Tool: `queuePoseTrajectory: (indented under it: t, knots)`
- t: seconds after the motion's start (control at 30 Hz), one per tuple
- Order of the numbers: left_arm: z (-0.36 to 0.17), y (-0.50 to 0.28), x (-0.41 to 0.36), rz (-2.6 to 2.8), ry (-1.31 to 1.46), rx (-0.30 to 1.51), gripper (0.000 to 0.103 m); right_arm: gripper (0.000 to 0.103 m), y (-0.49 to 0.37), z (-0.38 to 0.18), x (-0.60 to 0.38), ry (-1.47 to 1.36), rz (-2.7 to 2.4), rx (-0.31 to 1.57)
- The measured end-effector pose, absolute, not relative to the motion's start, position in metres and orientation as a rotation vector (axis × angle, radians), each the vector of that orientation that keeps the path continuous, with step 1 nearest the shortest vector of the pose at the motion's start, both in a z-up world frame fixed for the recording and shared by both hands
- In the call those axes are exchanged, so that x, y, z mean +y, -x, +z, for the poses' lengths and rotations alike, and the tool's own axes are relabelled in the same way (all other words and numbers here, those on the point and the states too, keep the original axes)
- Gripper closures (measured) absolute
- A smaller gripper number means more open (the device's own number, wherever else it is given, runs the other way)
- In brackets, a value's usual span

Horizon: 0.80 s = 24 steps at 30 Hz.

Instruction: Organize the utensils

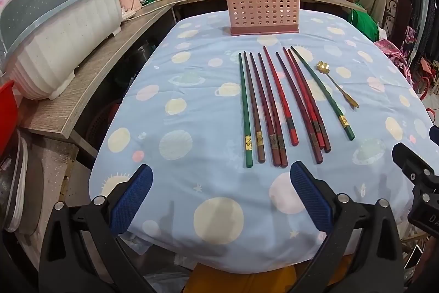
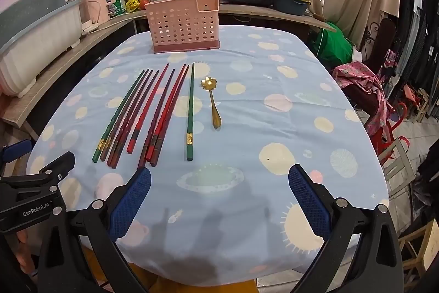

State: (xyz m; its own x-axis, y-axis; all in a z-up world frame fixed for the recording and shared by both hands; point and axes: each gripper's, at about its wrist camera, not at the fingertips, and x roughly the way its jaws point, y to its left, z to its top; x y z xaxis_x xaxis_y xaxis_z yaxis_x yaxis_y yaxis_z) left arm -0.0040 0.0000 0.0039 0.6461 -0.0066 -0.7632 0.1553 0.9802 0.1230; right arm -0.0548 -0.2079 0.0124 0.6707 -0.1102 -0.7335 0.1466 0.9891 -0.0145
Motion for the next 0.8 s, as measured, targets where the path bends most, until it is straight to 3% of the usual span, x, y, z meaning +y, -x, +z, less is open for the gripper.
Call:
queuePoseTrajectory:
  t: [0.8]
  knots:
    - [0.0027,0.0041,0.0044,-0.084,-0.179,0.865,0.007,0.007,0.0545,0.0112,-0.2105,-0.051,-0.144,0.823]
